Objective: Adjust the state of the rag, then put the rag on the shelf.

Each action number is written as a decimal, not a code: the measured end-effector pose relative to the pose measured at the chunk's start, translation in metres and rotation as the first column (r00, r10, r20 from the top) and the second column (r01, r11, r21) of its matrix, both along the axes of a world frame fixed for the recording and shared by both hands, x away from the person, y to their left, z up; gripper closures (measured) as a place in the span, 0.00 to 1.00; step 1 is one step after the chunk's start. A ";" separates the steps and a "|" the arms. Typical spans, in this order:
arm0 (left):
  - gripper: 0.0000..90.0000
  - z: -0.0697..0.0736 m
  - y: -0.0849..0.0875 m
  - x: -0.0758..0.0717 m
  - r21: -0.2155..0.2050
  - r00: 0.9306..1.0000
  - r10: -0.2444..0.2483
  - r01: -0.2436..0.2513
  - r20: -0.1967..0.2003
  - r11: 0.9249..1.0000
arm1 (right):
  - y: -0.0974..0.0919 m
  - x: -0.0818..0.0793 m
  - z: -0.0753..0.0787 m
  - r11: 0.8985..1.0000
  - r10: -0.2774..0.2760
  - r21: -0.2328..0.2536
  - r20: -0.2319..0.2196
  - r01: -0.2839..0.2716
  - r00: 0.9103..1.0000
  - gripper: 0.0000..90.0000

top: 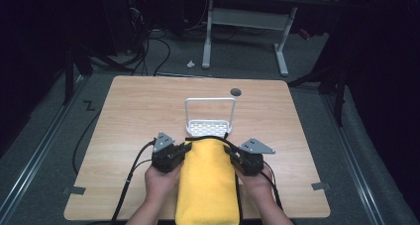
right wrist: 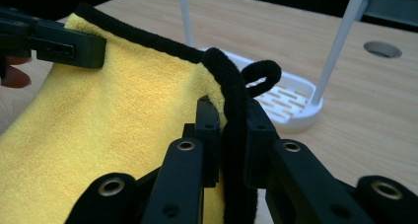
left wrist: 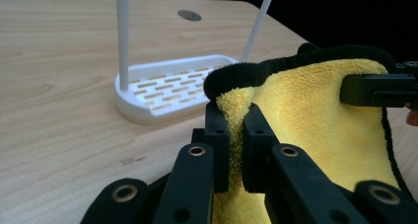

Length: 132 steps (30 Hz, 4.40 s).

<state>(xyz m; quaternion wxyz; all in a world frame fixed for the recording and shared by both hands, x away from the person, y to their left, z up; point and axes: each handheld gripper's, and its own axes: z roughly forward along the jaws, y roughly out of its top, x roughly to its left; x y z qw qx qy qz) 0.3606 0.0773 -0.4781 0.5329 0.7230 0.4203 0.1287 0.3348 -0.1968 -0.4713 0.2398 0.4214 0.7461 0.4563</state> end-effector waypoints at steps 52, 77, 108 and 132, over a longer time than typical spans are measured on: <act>0.94 0.141 0.002 0.024 -0.114 0.927 0.060 -0.019 0.371 0.993 | -0.004 0.022 0.134 0.993 -0.051 0.117 0.318 0.014 0.947 0.90; 0.94 0.170 -0.004 0.049 -0.100 0.909 0.059 -0.018 0.413 0.995 | -0.008 0.042 0.164 0.991 -0.074 0.127 0.350 0.031 0.934 0.90; 0.93 0.130 -0.005 0.168 0.022 0.962 0.037 -0.044 0.269 0.999 | -0.008 0.162 0.143 0.998 -0.066 0.016 0.258 0.064 0.964 0.90; 0.94 0.064 -0.002 0.177 0.091 0.998 -0.036 0.031 0.055 0.995 | -0.021 0.173 0.075 1.000 -0.025 -0.001 0.051 0.025 0.998 0.90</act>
